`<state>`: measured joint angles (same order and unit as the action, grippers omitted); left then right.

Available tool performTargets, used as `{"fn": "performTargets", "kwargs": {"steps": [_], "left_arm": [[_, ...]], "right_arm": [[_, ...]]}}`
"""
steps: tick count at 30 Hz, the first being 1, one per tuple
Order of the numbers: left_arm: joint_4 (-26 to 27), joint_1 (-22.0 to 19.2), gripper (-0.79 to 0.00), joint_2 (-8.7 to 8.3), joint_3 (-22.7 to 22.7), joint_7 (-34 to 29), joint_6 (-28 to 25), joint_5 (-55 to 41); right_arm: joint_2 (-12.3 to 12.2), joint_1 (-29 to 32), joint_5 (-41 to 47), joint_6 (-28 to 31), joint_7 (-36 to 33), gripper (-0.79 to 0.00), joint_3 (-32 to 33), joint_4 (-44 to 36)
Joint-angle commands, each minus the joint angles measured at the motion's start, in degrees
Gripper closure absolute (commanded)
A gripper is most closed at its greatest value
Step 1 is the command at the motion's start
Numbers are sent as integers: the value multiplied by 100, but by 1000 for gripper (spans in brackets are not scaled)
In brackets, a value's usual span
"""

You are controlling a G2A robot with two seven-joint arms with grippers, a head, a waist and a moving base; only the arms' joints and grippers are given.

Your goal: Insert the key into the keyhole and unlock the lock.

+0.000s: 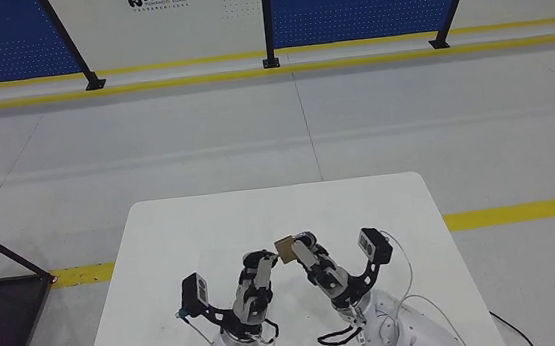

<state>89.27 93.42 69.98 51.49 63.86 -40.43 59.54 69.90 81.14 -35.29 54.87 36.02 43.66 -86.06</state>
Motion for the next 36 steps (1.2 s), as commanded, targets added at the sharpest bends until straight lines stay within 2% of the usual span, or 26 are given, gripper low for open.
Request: {"fn": "performTargets", "kwargs": {"steps": [1,5,15,16,19,20,21,29,36], "left_arm": [[-2,-7,-369,0,-9,7,7,-5],[4,-16,-372,-7,-6,13,12,-19],[-81,-54,-311,-33,-11,3,3,51],[-90,-60,-231,-33,-19,7,7,62],[-116,-79,-120,-34,-43,31,31,105],[-130,-86,-40,-35,-49,38,38,129],[-135,-89,0,-36,-56,49,49,139],[-237,-151,0,-45,-107,166,166,322],[-384,-242,0,-46,-178,481,481,704]], "right_arm": [[14,22,-3,24,-24,0,38,2],[40,65,12,84,-58,0,118,-3],[100,174,109,167,-174,0,312,-21],[107,184,112,172,-192,0,326,-25],[126,213,120,187,-242,0,368,-33],[132,222,122,193,-258,0,381,-35],[138,231,124,198,-273,0,394,-38],[185,303,118,192,-451,0,480,-58],[218,348,199,135,-675,0,533,-75]]}}
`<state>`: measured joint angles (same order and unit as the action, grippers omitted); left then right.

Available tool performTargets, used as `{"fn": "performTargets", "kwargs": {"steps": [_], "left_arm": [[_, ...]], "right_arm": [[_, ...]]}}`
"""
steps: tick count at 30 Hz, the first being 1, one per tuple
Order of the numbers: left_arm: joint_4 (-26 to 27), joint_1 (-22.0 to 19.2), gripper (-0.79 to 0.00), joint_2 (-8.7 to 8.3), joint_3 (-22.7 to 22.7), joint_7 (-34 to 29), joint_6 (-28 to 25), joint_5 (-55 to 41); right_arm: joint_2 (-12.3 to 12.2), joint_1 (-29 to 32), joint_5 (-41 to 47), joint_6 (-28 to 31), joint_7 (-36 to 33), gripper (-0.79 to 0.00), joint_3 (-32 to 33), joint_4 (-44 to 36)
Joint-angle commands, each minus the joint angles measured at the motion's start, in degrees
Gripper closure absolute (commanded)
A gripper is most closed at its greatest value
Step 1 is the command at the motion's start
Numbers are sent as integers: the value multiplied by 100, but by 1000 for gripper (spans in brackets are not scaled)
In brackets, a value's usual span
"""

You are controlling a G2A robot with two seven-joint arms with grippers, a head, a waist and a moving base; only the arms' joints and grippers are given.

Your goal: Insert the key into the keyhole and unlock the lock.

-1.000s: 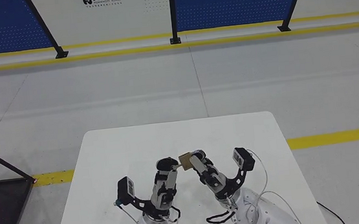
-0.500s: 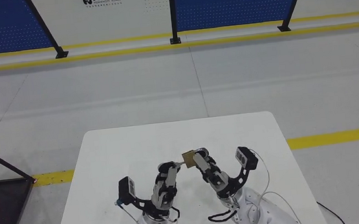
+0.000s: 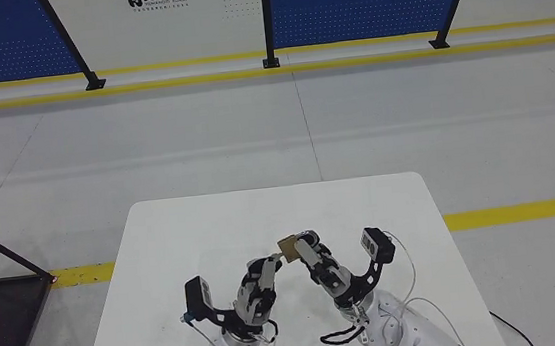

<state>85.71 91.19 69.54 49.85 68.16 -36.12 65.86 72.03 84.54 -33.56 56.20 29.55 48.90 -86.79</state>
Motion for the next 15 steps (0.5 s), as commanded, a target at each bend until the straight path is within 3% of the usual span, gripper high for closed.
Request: {"fn": "performTargets", "kwargs": {"steps": [1,15], "left_arm": [[-50,-32,0,-3,-28,96,96,126],[-534,-320,0,26,-288,1089,1089,805]], "right_arm": [[9,11,50,10,-53,0,21,-6],[26,144,394,-45,-578,0,186,-99]]}}
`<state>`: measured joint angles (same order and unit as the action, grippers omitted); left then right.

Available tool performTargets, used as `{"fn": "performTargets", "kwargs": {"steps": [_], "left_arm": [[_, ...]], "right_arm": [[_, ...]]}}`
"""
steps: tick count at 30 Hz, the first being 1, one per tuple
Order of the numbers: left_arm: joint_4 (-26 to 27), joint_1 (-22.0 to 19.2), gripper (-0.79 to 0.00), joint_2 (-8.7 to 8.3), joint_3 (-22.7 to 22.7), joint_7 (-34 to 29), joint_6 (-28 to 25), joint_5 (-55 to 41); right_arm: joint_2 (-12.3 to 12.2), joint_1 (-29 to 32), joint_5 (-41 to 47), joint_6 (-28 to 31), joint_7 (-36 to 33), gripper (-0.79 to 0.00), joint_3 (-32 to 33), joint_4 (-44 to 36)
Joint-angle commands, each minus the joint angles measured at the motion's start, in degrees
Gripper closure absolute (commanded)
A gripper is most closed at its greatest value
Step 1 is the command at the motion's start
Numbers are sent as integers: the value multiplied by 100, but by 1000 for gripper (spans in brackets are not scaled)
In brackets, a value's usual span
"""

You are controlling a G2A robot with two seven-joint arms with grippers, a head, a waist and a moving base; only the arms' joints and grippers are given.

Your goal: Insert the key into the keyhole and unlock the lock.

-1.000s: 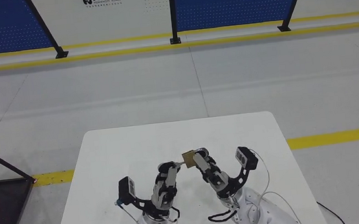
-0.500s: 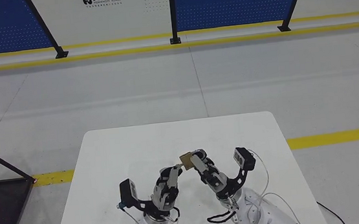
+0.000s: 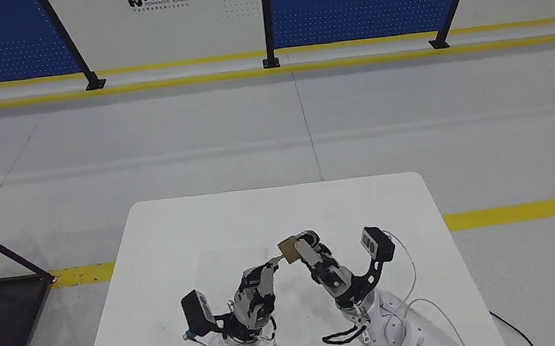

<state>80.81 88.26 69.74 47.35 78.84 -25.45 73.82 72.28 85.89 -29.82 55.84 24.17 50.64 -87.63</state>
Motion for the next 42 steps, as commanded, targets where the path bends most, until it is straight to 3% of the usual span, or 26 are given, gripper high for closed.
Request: {"fn": "performTargets", "kwargs": {"steps": [1,16,35,41,42], "left_arm": [[-70,-48,0,10,-62,30,31,-10],[-347,-180,0,38,-133,91,154,21],[-566,-235,0,144,-37,274,1373,647],[-483,-148,0,154,-8,250,1346,595],[-460,-135,-296,153,-7,215,1279,574]], "right_arm": [[2,20,35,-23,-78,0,22,-19],[45,110,-7,-117,-400,0,124,-71],[99,198,27,-172,-635,0,208,-101],[110,223,50,-160,-691,0,243,-116],[113,229,48,-159,-696,0,249,-119]]}}
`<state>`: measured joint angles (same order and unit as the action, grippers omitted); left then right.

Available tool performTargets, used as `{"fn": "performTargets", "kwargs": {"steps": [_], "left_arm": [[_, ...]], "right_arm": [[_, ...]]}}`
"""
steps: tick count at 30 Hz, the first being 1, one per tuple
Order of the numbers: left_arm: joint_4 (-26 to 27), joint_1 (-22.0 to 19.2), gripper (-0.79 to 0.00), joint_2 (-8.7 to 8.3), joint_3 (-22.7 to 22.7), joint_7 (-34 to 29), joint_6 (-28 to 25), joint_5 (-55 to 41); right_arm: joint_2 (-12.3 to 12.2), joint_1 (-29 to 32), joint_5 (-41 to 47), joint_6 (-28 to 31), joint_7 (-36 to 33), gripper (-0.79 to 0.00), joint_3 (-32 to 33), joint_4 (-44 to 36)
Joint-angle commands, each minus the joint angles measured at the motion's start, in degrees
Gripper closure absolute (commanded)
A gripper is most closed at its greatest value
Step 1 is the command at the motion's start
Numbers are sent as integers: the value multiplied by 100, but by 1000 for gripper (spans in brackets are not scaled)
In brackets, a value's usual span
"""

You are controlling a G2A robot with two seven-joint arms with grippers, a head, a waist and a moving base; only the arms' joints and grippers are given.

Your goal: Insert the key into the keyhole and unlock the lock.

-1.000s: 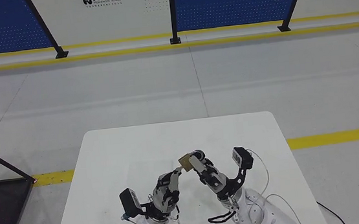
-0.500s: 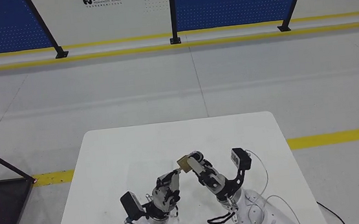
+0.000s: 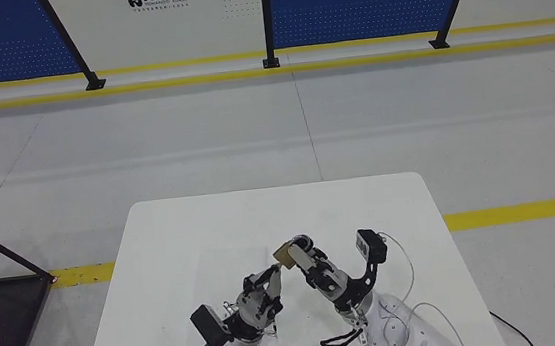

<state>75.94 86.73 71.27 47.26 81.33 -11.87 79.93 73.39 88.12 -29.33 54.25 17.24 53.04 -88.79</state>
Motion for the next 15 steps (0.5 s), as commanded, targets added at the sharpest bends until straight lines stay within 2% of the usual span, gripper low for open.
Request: {"fn": "performTargets", "kwargs": {"steps": [1,2,3,7,11,14,15], "left_arm": [[47,34,-428,-3,10,-52,-129,-55],[61,50,-582,-6,14,-88,-194,-72],[80,60,-785,-10,24,-109,-247,-83],[141,110,-785,-26,64,-194,-462,-117],[240,214,-785,-74,113,-262,-923,-156],[295,334,-785,-147,153,-483,-1592,-190],[412,404,-785,-204,201,-778,-1887,-257]], "right_arm": [[4,11,-1,2,-7,0,14,-6],[6,17,-2,5,-12,0,21,-9],[8,22,-1,18,-11,0,30,-16],[13,44,4,51,-24,0,67,-22],[16,63,14,88,-23,0,125,-34],[13,73,30,120,-33,0,180,-42],[9,78,28,149,-54,0,208,-45]]}}
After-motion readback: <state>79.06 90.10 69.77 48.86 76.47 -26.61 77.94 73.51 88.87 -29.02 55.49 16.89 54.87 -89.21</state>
